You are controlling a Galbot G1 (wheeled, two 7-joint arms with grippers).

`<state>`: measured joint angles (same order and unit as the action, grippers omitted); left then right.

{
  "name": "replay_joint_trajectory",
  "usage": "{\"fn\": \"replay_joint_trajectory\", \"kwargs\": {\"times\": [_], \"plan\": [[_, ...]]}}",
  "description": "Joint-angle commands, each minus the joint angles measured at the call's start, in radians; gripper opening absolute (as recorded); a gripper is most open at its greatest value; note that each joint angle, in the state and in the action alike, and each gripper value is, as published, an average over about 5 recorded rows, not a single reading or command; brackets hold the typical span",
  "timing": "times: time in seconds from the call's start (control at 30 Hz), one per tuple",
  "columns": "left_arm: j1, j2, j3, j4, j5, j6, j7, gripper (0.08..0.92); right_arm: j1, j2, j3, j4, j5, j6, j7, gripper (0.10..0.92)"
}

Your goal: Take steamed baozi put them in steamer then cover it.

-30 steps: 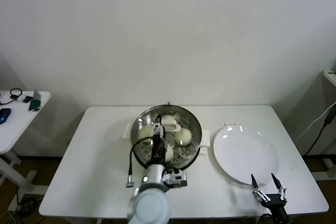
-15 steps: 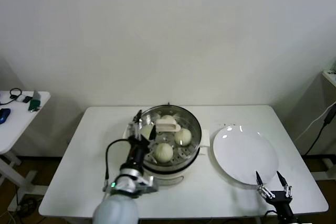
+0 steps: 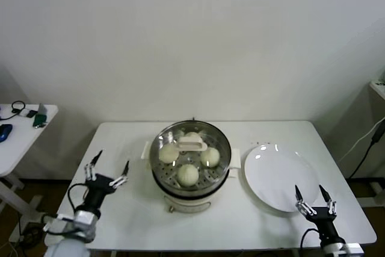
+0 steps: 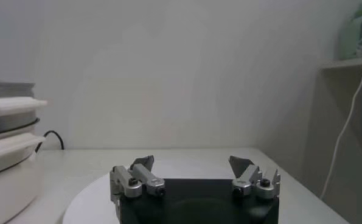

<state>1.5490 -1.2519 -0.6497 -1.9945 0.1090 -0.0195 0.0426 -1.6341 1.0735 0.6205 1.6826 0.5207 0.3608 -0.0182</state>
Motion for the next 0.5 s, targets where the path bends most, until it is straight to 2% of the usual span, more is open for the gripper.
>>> {"fn": "replay_joint_trajectory", "kwargs": {"times": [0.03, 0.5], "plan": [[0.1, -0.02, -0.129, 0.199, -0.398, -0.218, 0.022, 0.823, 0.018, 0.002, -0.008, -0.003, -0.012, -0.011, 0.016, 0.823], [0.116, -0.056, -0.061, 0.181, -0.37, -0.233, 0.021, 0.823, 0.013, 0.003, -0.017, -0.016, -0.012, -0.001, 0.012, 0.823]]}}
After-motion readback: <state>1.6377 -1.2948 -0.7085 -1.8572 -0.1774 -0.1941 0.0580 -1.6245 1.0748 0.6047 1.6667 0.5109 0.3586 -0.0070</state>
